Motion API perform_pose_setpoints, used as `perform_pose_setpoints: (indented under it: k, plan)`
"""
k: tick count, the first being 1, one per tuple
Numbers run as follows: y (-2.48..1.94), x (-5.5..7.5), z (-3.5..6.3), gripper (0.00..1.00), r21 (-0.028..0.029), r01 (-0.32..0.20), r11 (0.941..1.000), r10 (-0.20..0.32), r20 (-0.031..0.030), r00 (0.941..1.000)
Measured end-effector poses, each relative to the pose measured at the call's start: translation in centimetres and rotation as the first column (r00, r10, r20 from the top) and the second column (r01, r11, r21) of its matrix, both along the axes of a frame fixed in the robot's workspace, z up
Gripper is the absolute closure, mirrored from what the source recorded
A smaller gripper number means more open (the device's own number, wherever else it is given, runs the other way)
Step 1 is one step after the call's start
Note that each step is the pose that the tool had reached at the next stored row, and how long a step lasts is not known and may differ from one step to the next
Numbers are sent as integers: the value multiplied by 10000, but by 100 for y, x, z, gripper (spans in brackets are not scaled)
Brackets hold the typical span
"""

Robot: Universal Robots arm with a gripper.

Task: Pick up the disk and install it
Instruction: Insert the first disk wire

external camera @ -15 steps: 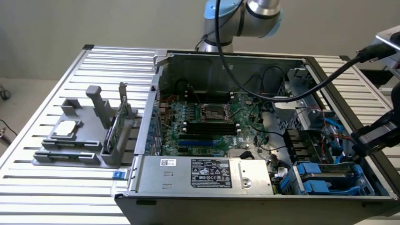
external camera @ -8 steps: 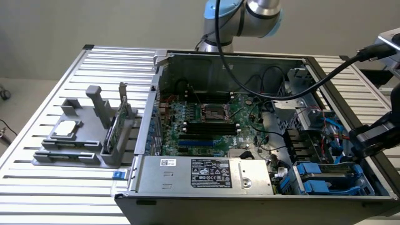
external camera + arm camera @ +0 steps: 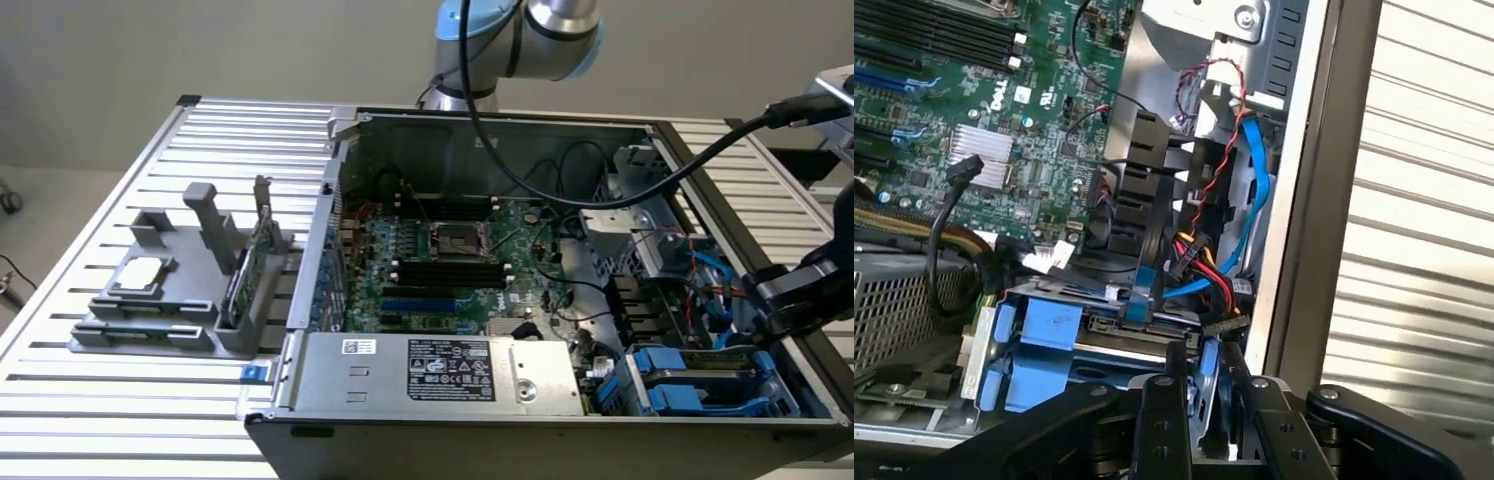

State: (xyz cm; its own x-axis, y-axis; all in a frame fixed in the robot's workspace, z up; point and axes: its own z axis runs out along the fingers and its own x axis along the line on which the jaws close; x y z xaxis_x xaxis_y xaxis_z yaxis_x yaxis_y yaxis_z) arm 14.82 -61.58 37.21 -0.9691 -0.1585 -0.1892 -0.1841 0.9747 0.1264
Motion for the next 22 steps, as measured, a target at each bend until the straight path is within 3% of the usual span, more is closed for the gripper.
perform_pose_setpoints:
  k: [2,4,10,17,20,22]
  plan:
    - [0,0,-3,73,24,309,9995,-309,-1,9995]
    - [0,0,-4,73,94,565,9984,-565,-4,9984]
    - [-19,-1,18,73,487,935,9944,-933,-60,9956]
    - [-64,-6,74,73,941,1257,9876,-1244,-197,9920]
    - [-68,-14,78,73,1183,1444,9824,-1423,-261,9895]
    - [-67,-19,78,73,1309,1586,9786,-1561,-294,9873]
